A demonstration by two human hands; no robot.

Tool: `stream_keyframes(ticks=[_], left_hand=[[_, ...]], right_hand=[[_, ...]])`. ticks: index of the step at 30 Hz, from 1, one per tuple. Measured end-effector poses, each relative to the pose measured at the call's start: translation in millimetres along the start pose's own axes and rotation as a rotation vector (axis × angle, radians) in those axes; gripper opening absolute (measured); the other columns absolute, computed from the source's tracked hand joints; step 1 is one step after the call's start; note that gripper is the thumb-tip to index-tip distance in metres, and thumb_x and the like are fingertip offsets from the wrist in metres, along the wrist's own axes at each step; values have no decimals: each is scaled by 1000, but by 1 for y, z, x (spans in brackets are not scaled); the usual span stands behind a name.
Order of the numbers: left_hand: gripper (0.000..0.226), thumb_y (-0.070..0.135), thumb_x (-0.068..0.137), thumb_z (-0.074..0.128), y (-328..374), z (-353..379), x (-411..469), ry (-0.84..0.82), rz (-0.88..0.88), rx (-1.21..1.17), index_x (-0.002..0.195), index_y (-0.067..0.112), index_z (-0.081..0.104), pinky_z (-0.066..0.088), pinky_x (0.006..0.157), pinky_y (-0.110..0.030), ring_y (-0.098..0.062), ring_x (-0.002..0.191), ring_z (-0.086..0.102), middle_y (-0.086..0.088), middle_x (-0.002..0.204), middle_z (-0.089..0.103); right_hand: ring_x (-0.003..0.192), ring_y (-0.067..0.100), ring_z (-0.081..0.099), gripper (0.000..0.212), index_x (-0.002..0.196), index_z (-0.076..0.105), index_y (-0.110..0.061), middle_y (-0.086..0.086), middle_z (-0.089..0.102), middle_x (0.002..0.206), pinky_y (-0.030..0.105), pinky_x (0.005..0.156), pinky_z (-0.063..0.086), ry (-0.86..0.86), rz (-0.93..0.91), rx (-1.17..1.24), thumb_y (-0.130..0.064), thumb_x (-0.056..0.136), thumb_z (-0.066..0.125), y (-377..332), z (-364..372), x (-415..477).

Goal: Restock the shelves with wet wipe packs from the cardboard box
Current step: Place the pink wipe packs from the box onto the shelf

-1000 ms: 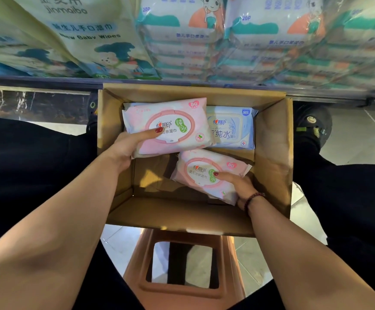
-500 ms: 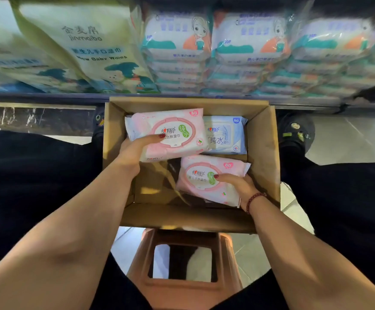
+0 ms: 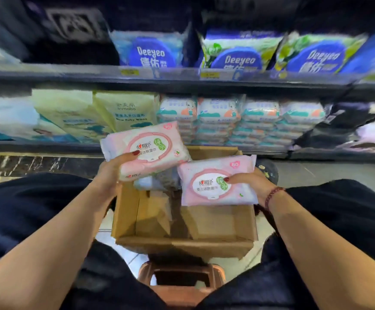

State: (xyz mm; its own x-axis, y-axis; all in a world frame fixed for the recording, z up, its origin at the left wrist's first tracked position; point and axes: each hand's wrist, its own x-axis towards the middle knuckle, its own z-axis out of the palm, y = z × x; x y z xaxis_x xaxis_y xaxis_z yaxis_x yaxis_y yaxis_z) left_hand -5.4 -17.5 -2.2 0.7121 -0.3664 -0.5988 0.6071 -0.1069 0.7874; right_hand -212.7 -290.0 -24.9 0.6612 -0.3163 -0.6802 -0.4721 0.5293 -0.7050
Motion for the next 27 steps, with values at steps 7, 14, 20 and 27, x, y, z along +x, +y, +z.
stream_keyframes(ticks=[7, 14, 20, 27], left_hand=[[37, 16, 85, 60, 84, 6, -75, -140, 308, -116, 121, 11, 60, 58, 80, -33, -21, 99, 69, -10, 116, 69], [19, 11, 90, 51, 136, 5, -126, -111, 453, -405, 105, 14, 62, 59, 62, -25, -15, 78, 72, -2, 92, 75], [26, 15, 89, 53, 166, -15, -154, -172, 525, -543, 114, 17, 61, 60, 70, -28, -17, 90, 70, -4, 113, 70], [50, 13, 83, 58, 194, -42, -171, -170, 608, -564, 132, 11, 52, 59, 80, -37, -26, 107, 65, -11, 123, 66]], right_hand=[[90, 31, 70, 92, 100, 66, 3, 19, 72, 97, 39, 68, 58, -111, -302, 102, -17, 15, 95, -76, 13, -72], [87, 34, 70, 89, 103, 62, 6, 21, 72, 94, 40, 68, 59, -161, -562, 119, -9, 20, 92, -134, 42, -138], [109, 41, 62, 112, 124, 51, 9, 28, 62, 120, 50, 80, 56, -246, -591, 210, -13, 23, 95, -161, 61, -169], [110, 40, 61, 112, 126, 49, 9, 26, 62, 120, 60, 92, 47, -274, -670, 328, -9, 25, 93, -198, 101, -176]])
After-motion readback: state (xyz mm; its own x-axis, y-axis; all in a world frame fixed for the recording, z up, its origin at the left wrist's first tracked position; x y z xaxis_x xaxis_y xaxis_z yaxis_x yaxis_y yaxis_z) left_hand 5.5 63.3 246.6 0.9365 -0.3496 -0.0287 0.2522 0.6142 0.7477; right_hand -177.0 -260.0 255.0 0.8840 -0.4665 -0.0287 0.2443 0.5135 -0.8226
